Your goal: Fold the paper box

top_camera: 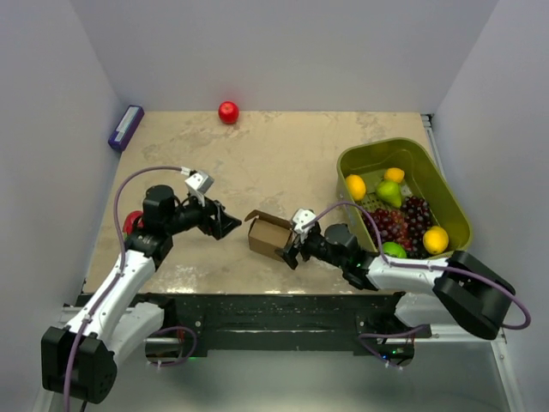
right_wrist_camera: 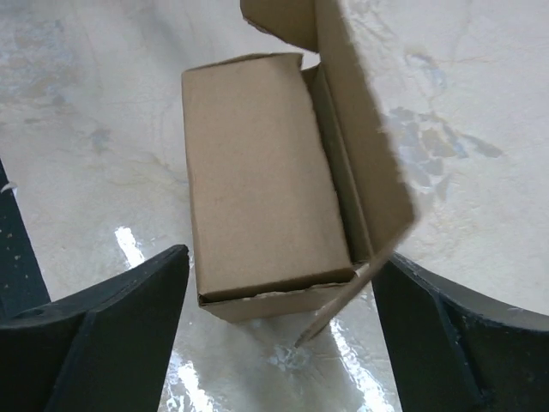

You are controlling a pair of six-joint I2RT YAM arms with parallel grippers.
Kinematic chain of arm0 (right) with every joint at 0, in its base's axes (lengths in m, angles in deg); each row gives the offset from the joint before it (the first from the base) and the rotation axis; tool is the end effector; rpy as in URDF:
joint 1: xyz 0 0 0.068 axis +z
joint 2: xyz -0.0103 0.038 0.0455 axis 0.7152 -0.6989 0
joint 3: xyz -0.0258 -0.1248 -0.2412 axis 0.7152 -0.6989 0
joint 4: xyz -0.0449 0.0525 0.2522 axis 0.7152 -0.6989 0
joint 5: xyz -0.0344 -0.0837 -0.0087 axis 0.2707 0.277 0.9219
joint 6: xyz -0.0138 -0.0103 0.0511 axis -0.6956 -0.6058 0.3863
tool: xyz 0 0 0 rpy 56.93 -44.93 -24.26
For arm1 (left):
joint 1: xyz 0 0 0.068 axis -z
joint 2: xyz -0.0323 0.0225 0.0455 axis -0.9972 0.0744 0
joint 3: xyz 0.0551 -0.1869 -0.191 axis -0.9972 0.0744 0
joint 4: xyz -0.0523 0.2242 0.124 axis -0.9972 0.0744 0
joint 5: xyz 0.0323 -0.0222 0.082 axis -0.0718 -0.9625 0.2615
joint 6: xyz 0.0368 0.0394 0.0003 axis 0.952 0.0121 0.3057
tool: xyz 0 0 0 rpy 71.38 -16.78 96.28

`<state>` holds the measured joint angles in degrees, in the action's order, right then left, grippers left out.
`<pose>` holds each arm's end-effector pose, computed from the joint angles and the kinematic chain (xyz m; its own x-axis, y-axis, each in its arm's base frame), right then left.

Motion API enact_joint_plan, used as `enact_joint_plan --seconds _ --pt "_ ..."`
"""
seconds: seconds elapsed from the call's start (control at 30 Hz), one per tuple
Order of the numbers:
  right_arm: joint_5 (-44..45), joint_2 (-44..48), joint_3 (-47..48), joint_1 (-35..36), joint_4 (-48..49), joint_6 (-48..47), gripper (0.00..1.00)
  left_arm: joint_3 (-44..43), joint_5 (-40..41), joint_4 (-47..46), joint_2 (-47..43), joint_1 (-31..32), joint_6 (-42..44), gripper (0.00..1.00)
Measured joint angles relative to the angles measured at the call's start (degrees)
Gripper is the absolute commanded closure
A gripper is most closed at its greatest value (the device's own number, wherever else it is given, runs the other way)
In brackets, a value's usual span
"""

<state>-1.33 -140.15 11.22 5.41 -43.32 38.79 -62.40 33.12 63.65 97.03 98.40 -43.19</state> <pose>0.1517 0.1934 0.1758 -0.1188 -0.2307 -0.9657 -0.8408 0.5408 -0.0258 0.1878 -0.0649 0.2545 -0.5040 -0.0206 -0.8634 0.6531 0.6451 -0.3967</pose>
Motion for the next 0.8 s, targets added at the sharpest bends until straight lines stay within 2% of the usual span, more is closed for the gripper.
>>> enact_joint_plan --seconds 0.13,0.3,0.53,0.8 --pt "1.79 5.86 0.02 -0.09 -2.64 1.73 0.05 -1.53 1.11 0.42 1.44 2.12 1.7 0.17" --pt "5.18 14.69 0.22 -0.09 -8.37 6.08 0.07 -3.89 5.68 2.21 3.74 8.46 4.48 0.19" --pt "10.62 18.91 7.02 -0.09 -22.12 13.57 0.24 -5.4 12.79 4.37 5.77 11.04 5.84 0.3" --pt "14.12 17.14 14.08 -0.09 -33.55 21.49 0.34 -6.29 14.84 4.55 7.85 13.14 5.97 0.33"
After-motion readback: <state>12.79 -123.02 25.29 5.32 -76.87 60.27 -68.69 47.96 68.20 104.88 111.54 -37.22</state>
